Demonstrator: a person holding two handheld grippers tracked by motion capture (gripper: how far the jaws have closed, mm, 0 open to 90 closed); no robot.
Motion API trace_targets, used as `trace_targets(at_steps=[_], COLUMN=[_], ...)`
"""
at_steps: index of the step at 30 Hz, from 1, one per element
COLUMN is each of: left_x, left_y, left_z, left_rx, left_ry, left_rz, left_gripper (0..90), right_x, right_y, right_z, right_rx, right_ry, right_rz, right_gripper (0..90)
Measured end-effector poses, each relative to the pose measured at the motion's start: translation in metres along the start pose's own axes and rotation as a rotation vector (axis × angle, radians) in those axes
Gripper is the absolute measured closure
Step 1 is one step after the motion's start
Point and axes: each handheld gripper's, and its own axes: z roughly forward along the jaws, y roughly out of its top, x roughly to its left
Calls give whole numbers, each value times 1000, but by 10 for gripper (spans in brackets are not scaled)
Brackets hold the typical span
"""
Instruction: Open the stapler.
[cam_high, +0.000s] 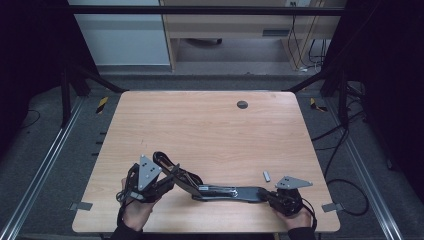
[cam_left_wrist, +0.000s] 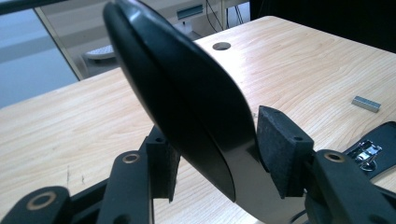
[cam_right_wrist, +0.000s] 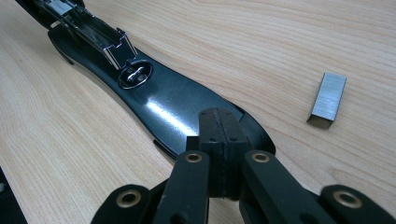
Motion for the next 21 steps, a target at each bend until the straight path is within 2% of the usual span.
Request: trace_targets(at_steps=[7,12,21], left_x=[1,6,11], left_y=[-3,-7,-12], left_z=[0,-1,-1], left_rx=[-7,-4,4], left_ry=[5,9,23], left_rz=[0,-26,-27], left_gripper=[493,484,456], right_x=[0,1,1], right_y=[0,1,1], right_z=[0,0,0], right_rx=[7,8,15], right_ry=[-3,-3,-7], right_rz=[-3,0,-1], right_gripper=[900,900,900])
